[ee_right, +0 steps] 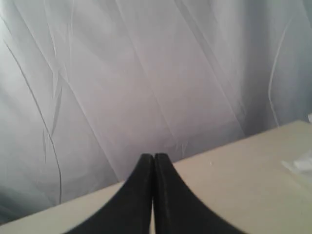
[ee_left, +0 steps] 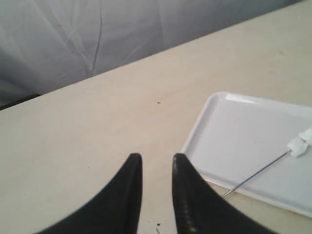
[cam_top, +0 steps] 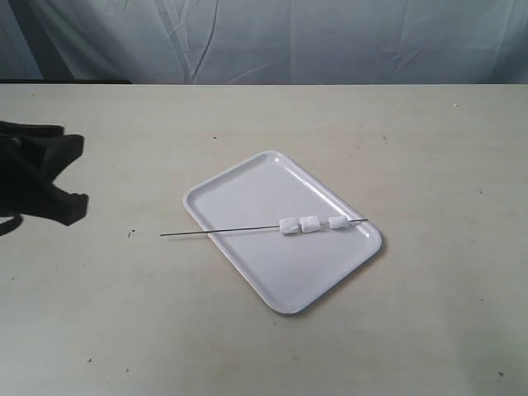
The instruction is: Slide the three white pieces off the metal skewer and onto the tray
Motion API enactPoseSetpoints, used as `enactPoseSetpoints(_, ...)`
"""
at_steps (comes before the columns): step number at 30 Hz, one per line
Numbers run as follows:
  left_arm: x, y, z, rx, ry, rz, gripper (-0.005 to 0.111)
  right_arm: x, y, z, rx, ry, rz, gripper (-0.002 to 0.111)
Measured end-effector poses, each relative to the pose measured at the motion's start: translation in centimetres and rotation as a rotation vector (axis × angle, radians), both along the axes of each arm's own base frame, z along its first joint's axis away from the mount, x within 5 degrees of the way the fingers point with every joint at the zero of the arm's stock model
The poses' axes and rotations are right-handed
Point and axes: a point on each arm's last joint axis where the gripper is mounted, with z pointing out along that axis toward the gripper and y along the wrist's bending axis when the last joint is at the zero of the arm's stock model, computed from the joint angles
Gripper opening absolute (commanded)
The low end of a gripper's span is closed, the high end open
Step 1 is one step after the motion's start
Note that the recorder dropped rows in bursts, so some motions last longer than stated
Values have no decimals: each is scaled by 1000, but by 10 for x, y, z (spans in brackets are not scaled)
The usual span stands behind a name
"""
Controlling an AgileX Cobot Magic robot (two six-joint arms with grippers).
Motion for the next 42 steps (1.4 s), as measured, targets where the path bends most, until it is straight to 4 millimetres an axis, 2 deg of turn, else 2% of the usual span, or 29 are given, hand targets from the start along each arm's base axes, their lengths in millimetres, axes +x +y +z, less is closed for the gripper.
enactPoseSetpoints(5, 31, -21, -5, 107, 138, -32, 19, 0, 2, -5, 25, 51, 34, 1)
enactPoseSetpoints(9, 49, -25, -12, 212, 303, -3, 19, 1, 6, -6, 27, 64, 100, 1)
enactPoseSetpoints(14, 57, -25, -15, 312, 474, 33, 19, 7, 13, -10, 18, 174, 205, 1)
enactPoseSetpoints(17, 58, -26, -14, 333, 511, 28, 19, 12, 19, -1, 2, 251, 271, 1)
enactPoseSetpoints(24, 60, -43, -11, 282, 572, -135, 19, 37, 38, 17, -95, 515, 417, 1)
enactPoseSetpoints(30, 75, -63, -30, 288, 563, -321, 19, 64, 54, 24, -174, 749, 487, 1)
enactPoseSetpoints(37, 98, -78, -62, 387, 469, -488, 21, 79, 60, 11, -229, 864, 505, 1)
enactPoseSetpoints(42, 118, -89, -68, 416, 405, -536, 35, 83, 62, 6, -254, 893, 511, 1)
